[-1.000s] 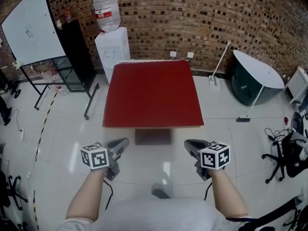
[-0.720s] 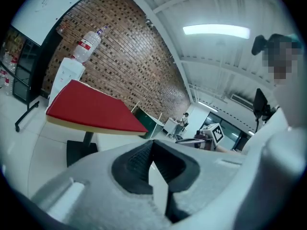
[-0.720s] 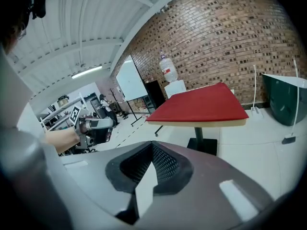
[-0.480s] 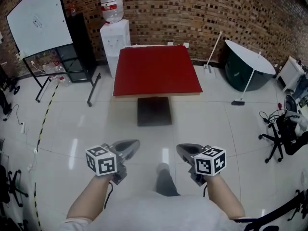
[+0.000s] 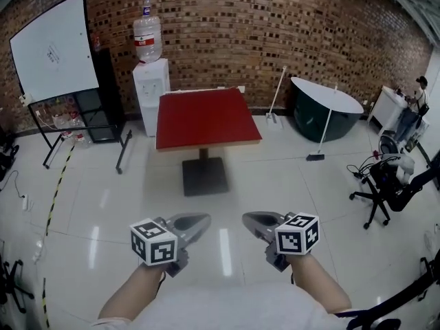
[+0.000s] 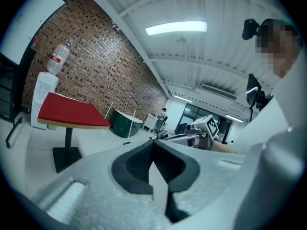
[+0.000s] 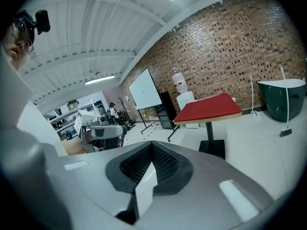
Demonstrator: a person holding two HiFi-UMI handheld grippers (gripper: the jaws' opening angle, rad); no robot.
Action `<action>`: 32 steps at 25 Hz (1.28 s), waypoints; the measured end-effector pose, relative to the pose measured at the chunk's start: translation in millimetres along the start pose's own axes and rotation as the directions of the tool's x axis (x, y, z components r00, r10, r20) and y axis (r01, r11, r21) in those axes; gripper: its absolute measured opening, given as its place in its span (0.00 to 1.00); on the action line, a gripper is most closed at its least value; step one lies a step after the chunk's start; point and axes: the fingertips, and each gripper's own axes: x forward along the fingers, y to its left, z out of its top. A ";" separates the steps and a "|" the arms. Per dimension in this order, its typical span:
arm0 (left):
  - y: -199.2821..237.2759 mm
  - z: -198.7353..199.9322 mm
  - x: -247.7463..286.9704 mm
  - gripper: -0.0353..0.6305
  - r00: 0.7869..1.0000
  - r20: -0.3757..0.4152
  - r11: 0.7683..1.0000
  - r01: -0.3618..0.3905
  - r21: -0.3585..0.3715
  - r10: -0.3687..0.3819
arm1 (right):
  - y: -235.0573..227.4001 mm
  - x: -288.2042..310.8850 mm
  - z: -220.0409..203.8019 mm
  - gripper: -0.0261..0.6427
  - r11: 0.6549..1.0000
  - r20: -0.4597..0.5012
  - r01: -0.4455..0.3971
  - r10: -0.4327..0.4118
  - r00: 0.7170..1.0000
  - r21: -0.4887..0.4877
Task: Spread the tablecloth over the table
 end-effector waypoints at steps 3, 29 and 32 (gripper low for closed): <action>-23.3 -9.0 -3.8 0.06 0.999 -0.002 0.999 -0.036 0.001 0.036 | 15.2 -21.0 -6.4 0.04 0.999 -0.005 -0.036 0.036 0.999 0.000; -219.7 -132.9 -26.8 0.06 0.981 -0.004 0.980 -0.196 -0.035 0.196 | 110.0 -193.2 -140.5 0.04 0.995 -0.008 -0.104 0.104 0.995 -0.003; -222.1 -127.8 -22.3 0.06 0.981 -0.009 0.981 -0.195 -0.020 0.194 | 107.8 -197.5 -138.5 0.04 0.996 -0.013 -0.093 0.093 0.996 -0.005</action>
